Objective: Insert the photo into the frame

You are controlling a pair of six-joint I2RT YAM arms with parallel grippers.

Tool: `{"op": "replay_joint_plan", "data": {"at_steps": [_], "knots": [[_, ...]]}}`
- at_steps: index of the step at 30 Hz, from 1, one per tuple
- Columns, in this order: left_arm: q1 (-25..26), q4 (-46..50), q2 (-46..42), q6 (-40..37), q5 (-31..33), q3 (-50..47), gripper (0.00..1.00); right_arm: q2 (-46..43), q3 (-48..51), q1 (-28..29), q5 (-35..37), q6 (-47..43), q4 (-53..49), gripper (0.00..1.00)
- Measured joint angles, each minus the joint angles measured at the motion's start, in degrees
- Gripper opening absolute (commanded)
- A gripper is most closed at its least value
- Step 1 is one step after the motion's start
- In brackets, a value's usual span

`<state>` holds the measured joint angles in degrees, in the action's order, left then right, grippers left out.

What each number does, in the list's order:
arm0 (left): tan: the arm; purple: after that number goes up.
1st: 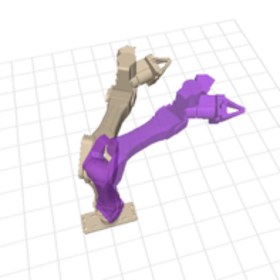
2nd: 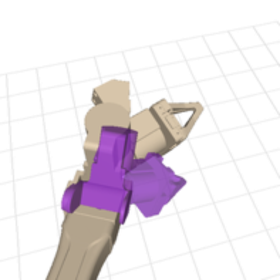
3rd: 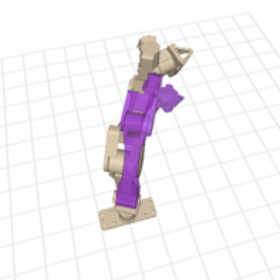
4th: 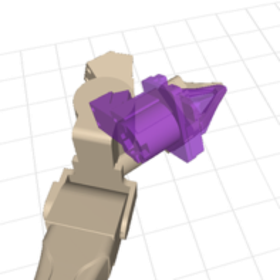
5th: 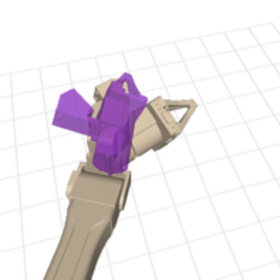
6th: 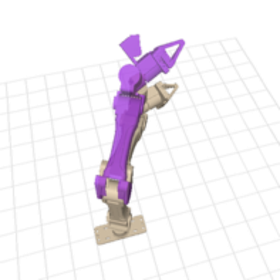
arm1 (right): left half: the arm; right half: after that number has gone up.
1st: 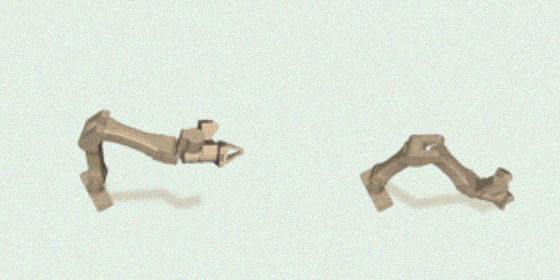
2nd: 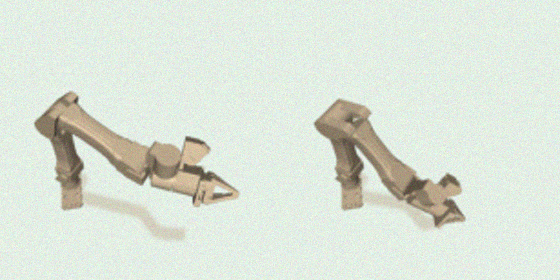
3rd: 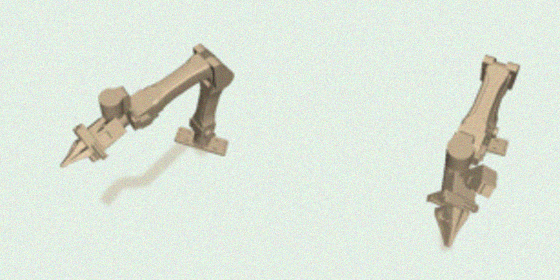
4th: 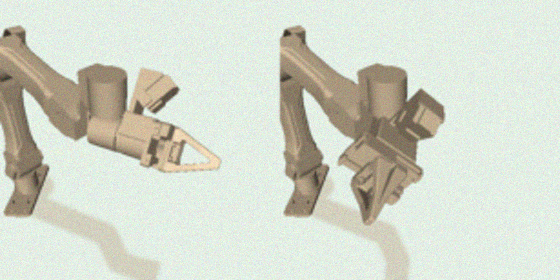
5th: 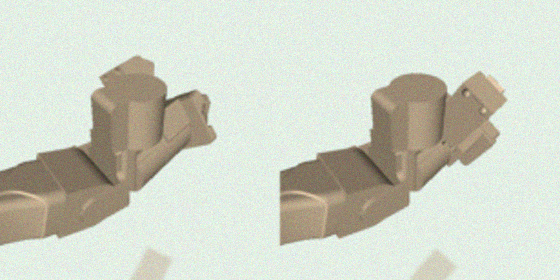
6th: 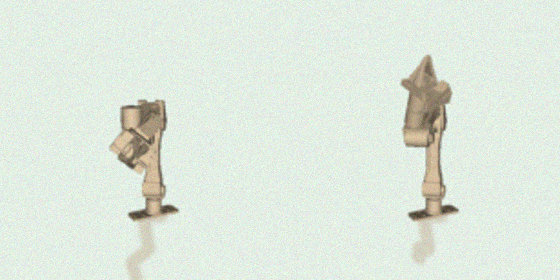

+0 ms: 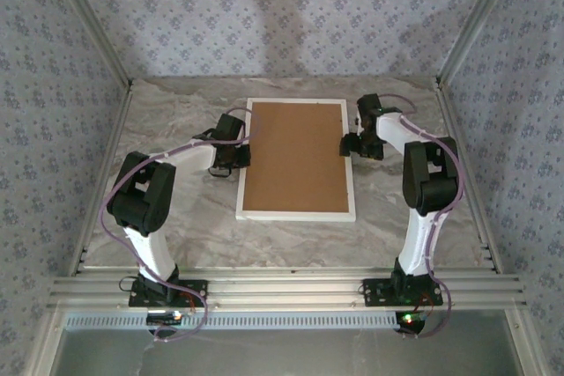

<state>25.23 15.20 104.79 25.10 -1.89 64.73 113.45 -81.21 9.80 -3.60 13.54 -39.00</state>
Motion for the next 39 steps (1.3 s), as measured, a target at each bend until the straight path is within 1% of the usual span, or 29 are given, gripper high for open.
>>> {"op": "replay_joint_plan", "data": {"at_steps": [9, 15, 18, 19, 23, 31, 36, 39], "knots": [[0.02, -0.04, -0.02, 0.24, 0.00, 0.00, 0.00, 2.82, -5.35, 2.62, 5.88, 0.17, -5.81, 0.80], [0.04, -0.07, 0.00, 0.46, 0.02, 0.00, 0.00, 4.07, -7.74, 4.90, 11.37, 0.44, -8.61, 0.86], [0.04, -0.04, -0.02, 0.46, 0.04, -0.02, 0.00, 4.66, -8.35, 5.53, 12.83, 0.76, -9.27, 0.91], [0.04, -0.07, -0.02, 0.46, 0.04, -0.02, 0.00, 5.03, -8.39, 5.68, 12.90, 0.98, -9.20, 0.93], [0.04, -0.02, -0.02, 0.46, 0.22, -0.02, 0.00, 5.20, -8.85, 5.88, 13.90, 1.05, -9.75, 0.96], [0.04, -0.02, -0.02, 0.44, 0.24, -0.02, 0.00, 4.90, -8.79, 5.51, 13.42, 1.05, -9.88, 0.95], [0.04, 0.00, -0.02, 0.44, 0.26, -0.02, 0.00, 3.06, -7.45, 4.52, 11.93, 1.03, -9.27, 0.95], [0.04, 0.00, -0.02, 0.44, 0.26, -0.02, 0.00, 0.57, -5.88, 4.09, 10.43, 0.96, -9.29, 0.97]]}}
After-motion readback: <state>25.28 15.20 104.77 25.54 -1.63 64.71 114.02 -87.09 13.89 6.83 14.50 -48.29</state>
